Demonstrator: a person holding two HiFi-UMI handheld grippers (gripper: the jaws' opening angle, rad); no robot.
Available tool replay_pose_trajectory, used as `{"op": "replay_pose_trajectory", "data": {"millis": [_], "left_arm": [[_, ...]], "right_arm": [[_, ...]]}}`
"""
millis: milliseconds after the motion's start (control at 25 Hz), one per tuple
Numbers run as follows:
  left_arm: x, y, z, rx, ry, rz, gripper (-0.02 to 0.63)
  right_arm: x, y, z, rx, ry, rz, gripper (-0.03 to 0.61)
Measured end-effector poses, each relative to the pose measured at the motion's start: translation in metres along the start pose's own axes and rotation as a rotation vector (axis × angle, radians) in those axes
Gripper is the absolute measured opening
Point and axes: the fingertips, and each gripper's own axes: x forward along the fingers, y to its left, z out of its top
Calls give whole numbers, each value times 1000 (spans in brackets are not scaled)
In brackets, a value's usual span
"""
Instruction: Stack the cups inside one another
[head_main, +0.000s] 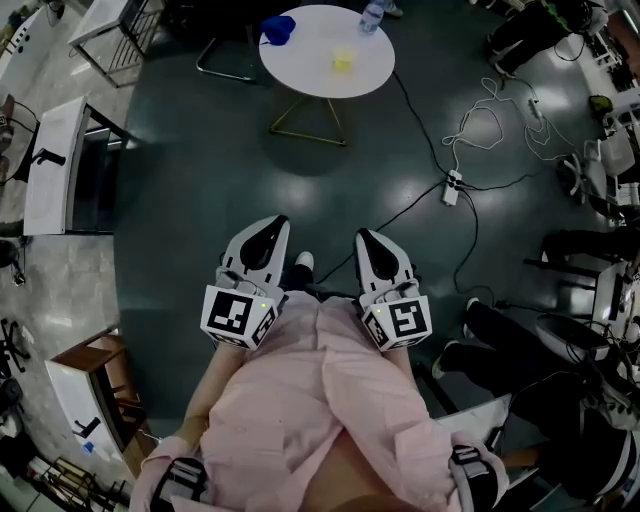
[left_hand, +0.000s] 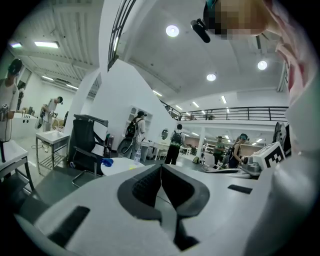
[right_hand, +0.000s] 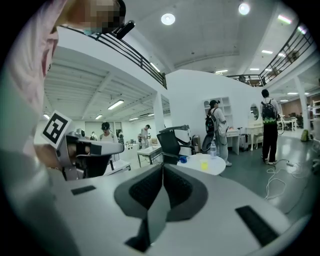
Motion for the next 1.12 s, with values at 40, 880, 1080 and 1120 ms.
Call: {"op": "replay_pose_trajectory", "data": {"millis": [40, 880, 1080, 1120], "left_arm": [[0, 2, 1, -1, -3, 1, 20], [56, 93, 35, 16, 33, -74, 18], [58, 106, 34, 6, 64, -119, 18], [57, 109, 33, 5, 69, -126, 18]], "right_arm": [[2, 1, 1, -4, -2, 2, 32], [124, 5, 34, 47, -7, -8, 34], [144, 14, 36, 87, -3, -16, 34], [147, 17, 35, 96, -5, -20, 34]]}}
